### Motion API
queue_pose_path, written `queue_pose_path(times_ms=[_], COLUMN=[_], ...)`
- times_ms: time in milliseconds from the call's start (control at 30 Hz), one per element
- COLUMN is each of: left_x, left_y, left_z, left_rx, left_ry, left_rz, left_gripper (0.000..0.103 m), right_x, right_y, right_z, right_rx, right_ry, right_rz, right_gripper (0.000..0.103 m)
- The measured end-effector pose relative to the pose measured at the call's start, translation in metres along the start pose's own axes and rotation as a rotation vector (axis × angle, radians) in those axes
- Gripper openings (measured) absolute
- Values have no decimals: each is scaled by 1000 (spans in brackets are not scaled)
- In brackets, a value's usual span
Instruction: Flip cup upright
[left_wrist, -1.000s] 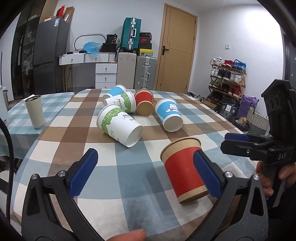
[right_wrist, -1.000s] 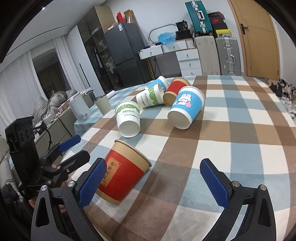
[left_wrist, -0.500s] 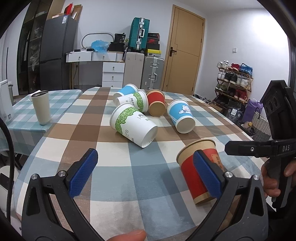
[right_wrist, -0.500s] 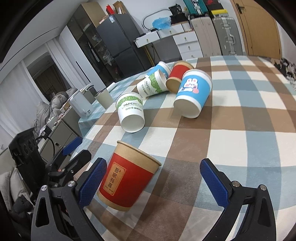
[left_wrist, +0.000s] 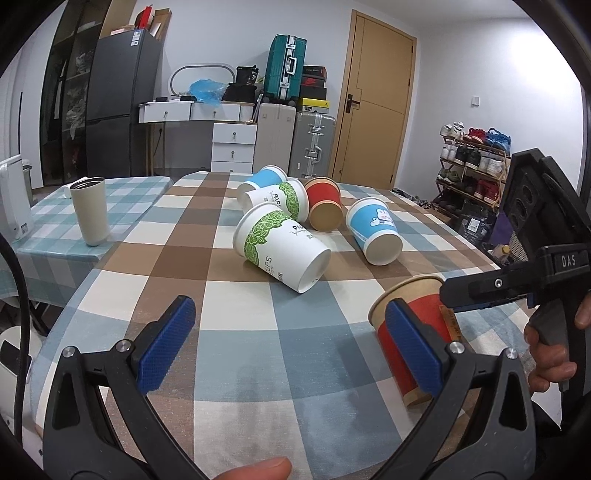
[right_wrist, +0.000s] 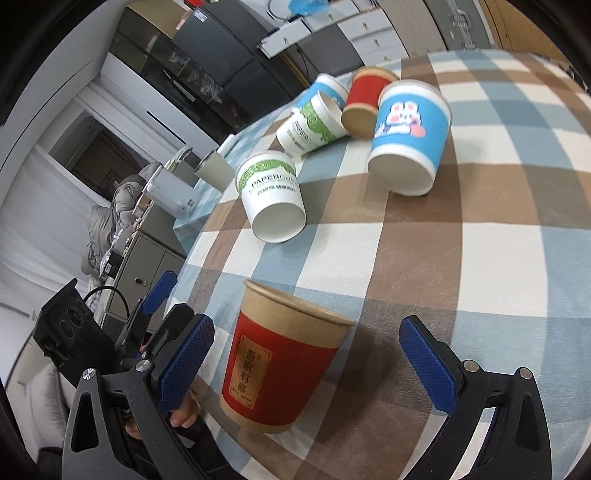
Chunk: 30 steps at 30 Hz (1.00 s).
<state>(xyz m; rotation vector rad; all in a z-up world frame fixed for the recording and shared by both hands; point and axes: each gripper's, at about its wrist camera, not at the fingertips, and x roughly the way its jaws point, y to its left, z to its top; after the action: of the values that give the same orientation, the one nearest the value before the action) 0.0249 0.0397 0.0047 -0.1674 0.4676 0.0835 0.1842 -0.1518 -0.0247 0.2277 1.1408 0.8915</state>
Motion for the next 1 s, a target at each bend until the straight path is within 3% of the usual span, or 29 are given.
queue_pose_path(times_ms=[233,467,533,767,933,1000], left_x=[-1,-1,-1,-2,-2,-2], left_y=[3,3,3,3,3,3], left_z=[-1,-1,-1,-1,-2,-2], left_rx=[-7,-5,-5,-5,-6,-6], left_ry=[3,3,3,2,1,2], left_rz=[2,3,2,3,5,4], left_gripper=[103,103,103,103,103,103], right_x=[16,26,26,15,-6,-13], right_y=[-6,-5,-5,1,11,18], right_z=[8,12,11,7,2,-1], right_rx=[58,56,58,9,-87,-142], right_ry=[79,147,155,97,-30,-87], right_rz=[55,75,92,80,36,-20], right_gripper=[101,76,75,74,74,74])
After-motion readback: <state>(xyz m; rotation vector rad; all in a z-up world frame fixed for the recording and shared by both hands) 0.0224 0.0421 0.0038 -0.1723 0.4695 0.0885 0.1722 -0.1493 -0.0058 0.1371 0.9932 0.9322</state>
